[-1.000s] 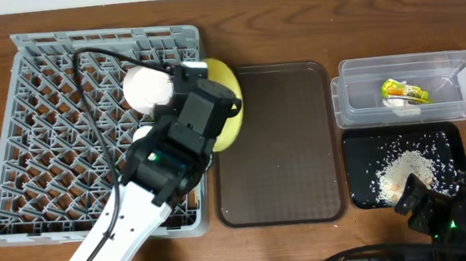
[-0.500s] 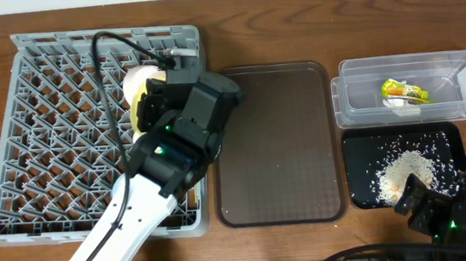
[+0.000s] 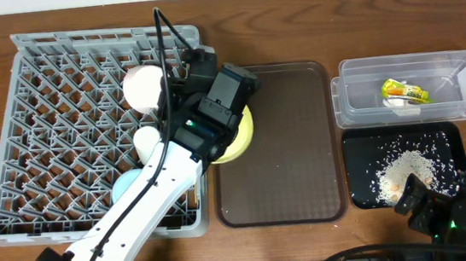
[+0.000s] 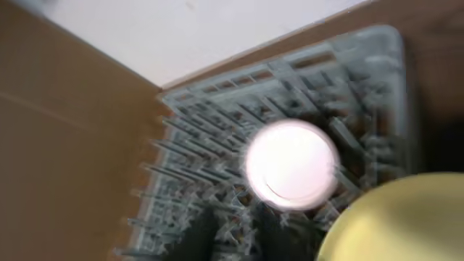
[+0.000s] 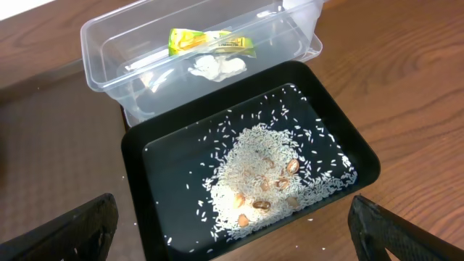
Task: Sort waste into correct bins and load items into the dishwasher
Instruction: 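Lift the yellow plate on edge and carry it toward the rack, then lower the yellow plate upright into the rack slots with the left gripper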
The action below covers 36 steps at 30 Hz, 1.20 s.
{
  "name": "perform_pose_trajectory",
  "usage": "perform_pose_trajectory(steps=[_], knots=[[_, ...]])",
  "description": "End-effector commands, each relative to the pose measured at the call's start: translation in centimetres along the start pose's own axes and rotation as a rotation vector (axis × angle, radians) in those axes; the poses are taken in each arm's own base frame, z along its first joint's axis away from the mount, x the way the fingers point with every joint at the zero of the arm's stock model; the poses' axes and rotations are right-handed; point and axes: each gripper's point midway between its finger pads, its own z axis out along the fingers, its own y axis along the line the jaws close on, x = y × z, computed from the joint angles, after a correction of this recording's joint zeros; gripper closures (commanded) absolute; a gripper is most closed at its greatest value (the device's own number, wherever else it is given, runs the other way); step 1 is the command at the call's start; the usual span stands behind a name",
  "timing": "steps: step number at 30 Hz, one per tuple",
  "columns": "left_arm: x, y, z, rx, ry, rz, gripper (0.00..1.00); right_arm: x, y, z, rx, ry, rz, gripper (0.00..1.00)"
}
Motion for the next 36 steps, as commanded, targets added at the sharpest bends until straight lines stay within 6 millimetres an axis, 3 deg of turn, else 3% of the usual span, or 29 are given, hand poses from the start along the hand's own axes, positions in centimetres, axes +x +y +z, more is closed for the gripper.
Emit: perform_pose_trajectory(steps=[1,3,6,12,15,16,20,24,32,36], knots=[[1.7,-6.2,-2.0,0.459,0.116,-0.109,0.66,-0.1,-0.1,-0.1,0.007,-0.005,0.010,0.01],[2.7,-10.4,-5.0,0.778,0.200,-0.109,0.65,-0.1,-0.1,-0.1,0.007,-0.005,0.010,0.01],[3.3,-13.3,-8.3,1.011,0.257,-0.095,0.59,-0.1,-0.1,-0.1,0.007,-0.005,0.010,0.01],[3.4,-14.9,-10.4,1.060,0.237,-0.050,0.52,-0.1,-0.1,-0.1,0.007,-0.005,0.009,0.01],[3.9,-15.8,-10.7,1.068,0.249,-0.026,0.41,-0.1,-0.1,-0.1,0.007,-0.005,0.010,0.01],[4.1,-16.2,-10.6,1.068,0.258,-0.018,0.37,-0.1,-0.1,-0.1,0.007,-0.006,0.010,0.01],[5.7,-17.9,-9.2,1.037,0.319,0.017,0.36,-0.1,-0.1,-0.1,0.007,-0.005,0.010,0.01],[7.2,-18.8,-4.8,0.846,0.340,0.046,0.36,-0.1,-0.1,-0.1,0.007,-0.006,0.009,0.01],[10.6,-22.1,-1.8,0.804,0.433,0.105,0.36,-0.1,-0.1,-0.1,0.007,-0.005,0.009,0.01],[12.2,-22.8,-0.2,0.780,0.485,0.116,0.36,-0.1,-0.1,-0.1,0.007,-0.005,0.010,0.01]])
